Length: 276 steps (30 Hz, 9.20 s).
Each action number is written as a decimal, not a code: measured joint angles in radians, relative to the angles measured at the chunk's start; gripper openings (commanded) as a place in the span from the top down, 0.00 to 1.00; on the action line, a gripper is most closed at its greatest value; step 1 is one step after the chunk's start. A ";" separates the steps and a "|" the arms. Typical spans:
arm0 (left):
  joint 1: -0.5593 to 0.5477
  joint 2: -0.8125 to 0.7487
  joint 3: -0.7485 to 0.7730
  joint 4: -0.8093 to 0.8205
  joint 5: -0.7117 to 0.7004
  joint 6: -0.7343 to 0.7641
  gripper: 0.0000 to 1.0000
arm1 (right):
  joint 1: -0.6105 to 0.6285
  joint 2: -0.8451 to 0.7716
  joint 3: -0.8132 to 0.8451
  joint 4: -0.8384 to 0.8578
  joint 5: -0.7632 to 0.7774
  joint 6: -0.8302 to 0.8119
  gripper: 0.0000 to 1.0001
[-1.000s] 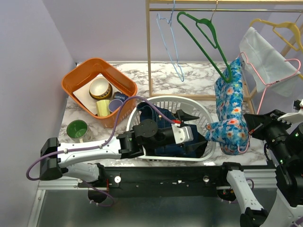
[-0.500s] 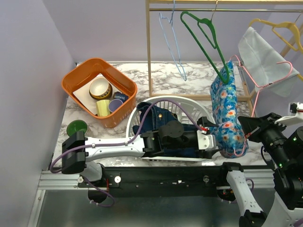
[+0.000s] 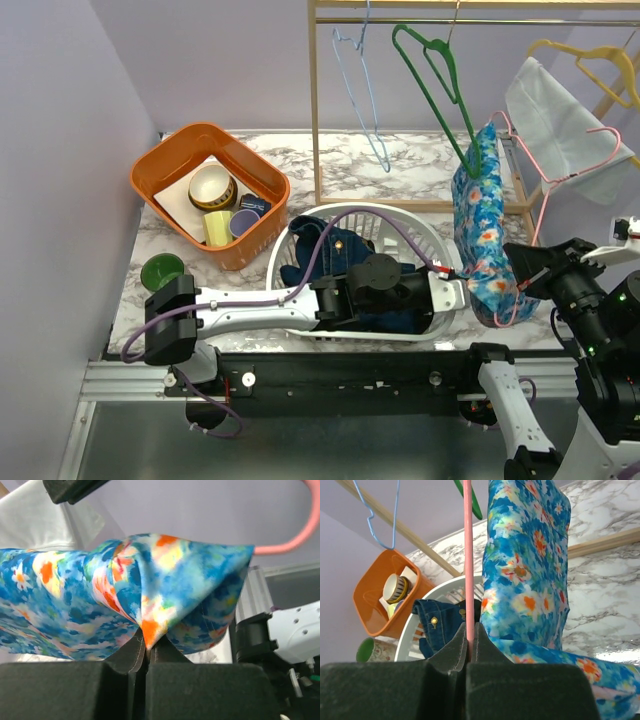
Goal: Remove the skirt from the hanger
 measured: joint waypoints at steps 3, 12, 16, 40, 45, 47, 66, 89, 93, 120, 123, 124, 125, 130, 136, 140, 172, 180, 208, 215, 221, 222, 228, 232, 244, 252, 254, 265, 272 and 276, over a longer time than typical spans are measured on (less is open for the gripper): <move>0.000 -0.026 -0.026 -0.013 -0.002 0.000 1.00 | 0.000 0.000 -0.009 0.019 0.042 -0.024 0.99; 0.000 -0.147 -0.051 -0.124 -0.006 -0.004 1.00 | 0.000 0.029 -0.066 0.090 0.230 -0.109 0.99; 0.000 -0.247 -0.104 -0.165 -0.029 -0.014 1.00 | 0.000 0.070 -0.068 0.123 0.293 -0.131 0.99; 0.000 -0.642 -0.044 -0.566 -0.421 -0.006 1.00 | 0.000 0.105 -0.067 0.237 0.362 -0.165 0.99; 0.000 -0.626 0.006 -0.594 -0.434 -0.010 1.00 | 0.000 0.104 -0.062 0.238 0.362 -0.171 0.99; 0.000 -0.623 0.010 -0.589 -0.441 -0.003 1.00 | 0.000 0.102 -0.061 0.238 0.361 -0.171 0.99; 0.057 -0.404 -0.334 -0.508 -0.496 -0.185 1.00 | 0.000 0.065 -0.056 0.260 0.283 -0.198 0.99; 0.164 -0.503 -0.303 -0.544 -0.479 -0.401 0.01 | 0.000 0.049 -0.075 0.280 0.225 -0.206 0.99; 0.165 -0.545 -0.156 -0.597 -0.408 -0.396 0.16 | 0.000 0.047 -0.075 0.280 0.225 -0.206 0.99; 0.271 -0.209 -0.365 -0.447 -0.164 -0.584 0.84 | 0.000 0.062 -0.103 0.299 0.148 -0.246 0.99; 0.271 -0.183 -0.435 -0.369 -0.176 -0.600 0.82 | 0.000 0.094 -0.106 0.304 0.128 -0.264 0.99; 0.270 -0.166 -0.462 -0.340 -0.180 -0.610 0.80 | 0.000 0.112 -0.106 0.304 0.123 -0.270 0.99; 0.270 -0.155 -0.474 -0.327 -0.182 -0.615 0.76 | 0.000 0.129 -0.106 0.303 0.121 -0.276 0.99; 0.270 -0.183 -0.471 -0.336 -0.175 -0.626 0.35 | 0.000 0.260 -0.067 0.283 0.120 -0.312 0.99; 0.270 -0.338 -0.343 -0.465 -0.143 -0.581 0.01 | 0.000 0.399 0.006 0.290 0.120 -0.332 0.99; 0.270 -0.445 -0.238 -0.498 -0.113 -0.545 0.01 | 0.000 0.476 0.064 0.309 0.119 -0.351 0.99; 0.270 -0.818 -0.347 -0.693 -0.135 -0.203 0.01 | 0.039 0.835 0.337 0.426 0.096 -0.436 0.55; 0.270 -0.809 -0.347 -0.694 -0.136 -0.196 0.01 | 0.040 0.779 0.386 0.318 0.172 -0.421 0.30; 0.270 -0.867 -0.393 -0.668 -0.102 -0.207 0.01 | -0.131 0.849 0.519 0.436 0.926 -0.870 0.25; 0.270 -0.950 -0.497 -0.559 -0.077 -0.196 0.01 | -0.228 0.848 0.517 0.430 0.823 -0.872 0.23; 0.270 -0.990 -0.539 -0.501 -0.098 -0.195 0.01 | -0.246 0.875 0.517 0.372 0.689 -0.857 0.23; 0.270 -0.995 -0.542 -0.494 -0.104 -0.194 0.01 | -0.246 0.882 0.511 0.366 0.667 -0.856 0.23; 0.270 -1.001 -0.552 -0.467 -0.126 -0.192 0.01 | -0.266 0.891 0.472 0.337 0.603 -0.838 0.25; 0.270 -0.994 -0.554 -0.465 -0.127 -0.190 0.01 | -0.271 0.890 0.472 0.320 0.543 -0.809 0.27; 0.270 -0.967 -0.554 -0.468 -0.126 -0.185 0.01 | -0.272 0.848 0.482 0.264 0.383 -0.728 0.30; 0.270 -0.966 -0.554 -0.468 -0.123 -0.185 0.01 | -0.272 0.874 0.567 0.234 0.385 -0.713 0.23; 0.270 -0.965 -0.554 -0.468 -0.123 -0.185 0.01 | -0.272 0.887 0.605 0.241 0.403 -0.714 0.21; 0.270 -0.950 -0.554 -0.466 -0.123 -0.185 0.01 | -0.294 0.929 0.633 0.268 0.436 -0.727 0.16; 0.270 -0.919 -0.554 -0.457 -0.123 -0.185 0.01 | -0.312 0.941 0.584 0.257 0.402 -0.715 0.32; 0.270 -0.903 -0.554 -0.457 -0.123 -0.185 0.01 | -0.312 0.940 0.554 0.255 0.358 -0.705 0.46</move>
